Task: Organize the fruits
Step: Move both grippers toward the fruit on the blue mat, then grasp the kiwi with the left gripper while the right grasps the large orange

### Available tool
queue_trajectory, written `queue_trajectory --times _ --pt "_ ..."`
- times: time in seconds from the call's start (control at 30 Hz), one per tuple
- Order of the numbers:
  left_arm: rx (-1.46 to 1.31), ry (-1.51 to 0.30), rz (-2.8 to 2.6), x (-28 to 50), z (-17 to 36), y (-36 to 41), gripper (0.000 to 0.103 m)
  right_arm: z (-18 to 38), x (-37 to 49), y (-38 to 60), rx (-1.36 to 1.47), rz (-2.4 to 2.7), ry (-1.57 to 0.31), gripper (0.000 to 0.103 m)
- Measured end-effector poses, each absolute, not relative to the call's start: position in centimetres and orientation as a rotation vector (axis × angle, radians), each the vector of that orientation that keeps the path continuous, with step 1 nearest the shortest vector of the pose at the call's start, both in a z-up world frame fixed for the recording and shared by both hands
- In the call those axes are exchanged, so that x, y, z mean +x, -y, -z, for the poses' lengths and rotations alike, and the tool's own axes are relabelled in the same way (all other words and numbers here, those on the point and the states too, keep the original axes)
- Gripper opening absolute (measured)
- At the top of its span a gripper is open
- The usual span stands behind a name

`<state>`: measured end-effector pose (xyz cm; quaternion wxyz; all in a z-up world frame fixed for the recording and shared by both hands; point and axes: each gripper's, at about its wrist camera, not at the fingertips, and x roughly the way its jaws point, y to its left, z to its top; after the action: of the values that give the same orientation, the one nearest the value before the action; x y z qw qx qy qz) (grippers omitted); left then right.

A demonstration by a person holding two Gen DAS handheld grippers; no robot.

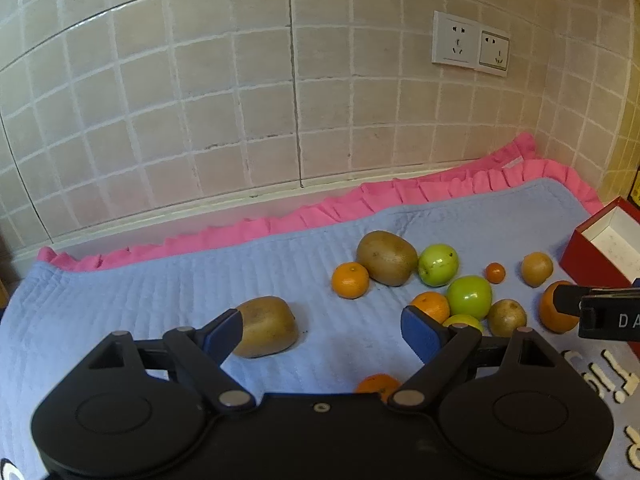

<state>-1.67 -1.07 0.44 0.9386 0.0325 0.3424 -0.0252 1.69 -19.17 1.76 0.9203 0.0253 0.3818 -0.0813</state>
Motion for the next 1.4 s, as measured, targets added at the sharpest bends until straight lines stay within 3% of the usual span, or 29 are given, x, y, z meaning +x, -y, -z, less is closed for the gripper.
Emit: queue_trajectory --times 1.17,1.4 --pt "0.053 -0.764 0.043 -0.6 0.9 0.6 0.102 -1.4 2.2 19.5 0.072 0.171 -0.806 0.103" --pt "0.005 -0.742 0.046 0.3 1.1 -2.8 0.102 -1.6 1.4 21.3 0.079 0.192 -0.738 0.103"
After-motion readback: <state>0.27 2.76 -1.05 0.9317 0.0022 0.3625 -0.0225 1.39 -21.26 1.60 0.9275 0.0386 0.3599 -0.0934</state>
